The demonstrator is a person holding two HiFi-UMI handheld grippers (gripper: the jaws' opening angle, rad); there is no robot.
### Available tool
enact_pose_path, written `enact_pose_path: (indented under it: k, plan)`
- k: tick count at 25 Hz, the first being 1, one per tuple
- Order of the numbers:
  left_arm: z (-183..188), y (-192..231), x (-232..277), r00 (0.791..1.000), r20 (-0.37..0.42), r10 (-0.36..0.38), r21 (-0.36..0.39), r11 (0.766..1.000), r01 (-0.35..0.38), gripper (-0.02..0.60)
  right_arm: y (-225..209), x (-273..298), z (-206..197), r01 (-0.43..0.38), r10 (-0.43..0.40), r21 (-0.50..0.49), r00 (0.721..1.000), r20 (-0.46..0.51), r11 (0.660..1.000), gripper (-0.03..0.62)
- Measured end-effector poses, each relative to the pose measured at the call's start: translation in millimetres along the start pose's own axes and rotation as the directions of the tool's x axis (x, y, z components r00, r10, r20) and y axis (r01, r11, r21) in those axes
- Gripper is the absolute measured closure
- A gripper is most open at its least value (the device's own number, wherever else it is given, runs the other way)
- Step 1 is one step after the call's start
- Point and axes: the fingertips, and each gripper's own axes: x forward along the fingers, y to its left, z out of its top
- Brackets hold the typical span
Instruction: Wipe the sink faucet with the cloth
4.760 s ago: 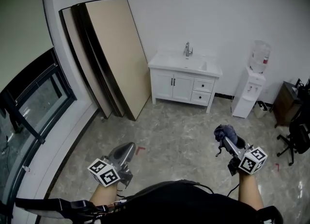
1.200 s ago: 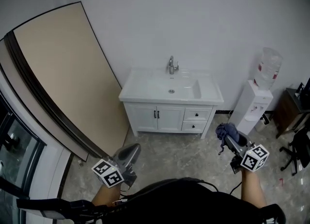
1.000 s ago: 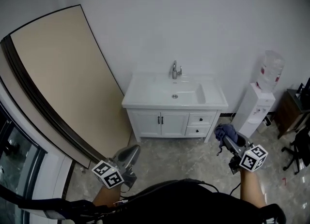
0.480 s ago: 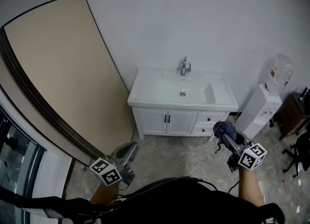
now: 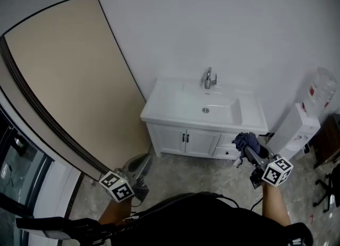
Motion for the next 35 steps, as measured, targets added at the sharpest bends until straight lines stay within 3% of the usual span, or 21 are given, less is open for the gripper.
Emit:
enact_pose_path:
  k: [6,13,19,27,35]
  plan:
    - [-3,-29,80,0.999,0.040,0.023,0.015,1.000,-0.024,0.581,-84,1,45,-0.055,0.055,-0.028,0.998,0.022,0.998,0.441]
    - [-22,-48,151,0.998,0.022,0.050,0.019,0.999,-0.051,0.581,-165,-2,44,-0.078,0.077,0.008,0.997,0.014,0.997,0.441]
    - [-33,-49,188,0.999,-0.013,0.047,0.027,0.999,-0.047,0.581,-203,-5,26,-0.063,0.063,0.051,0.998,0.006,0.997,0.441]
    - [-38,-7,229,0.999,-0.036,-0.015,-0.014,1.000,0.015,0.581,-226,25,22,-0.003,0.003,0.057,1.000,-0.010,0.998,0.441]
    - [-4,90,252,0.994,-0.023,-0.105,-0.025,0.994,0.105,0.581,-220,101,33,0.092,-0.092,0.027,0.996,0.004,0.995,0.441]
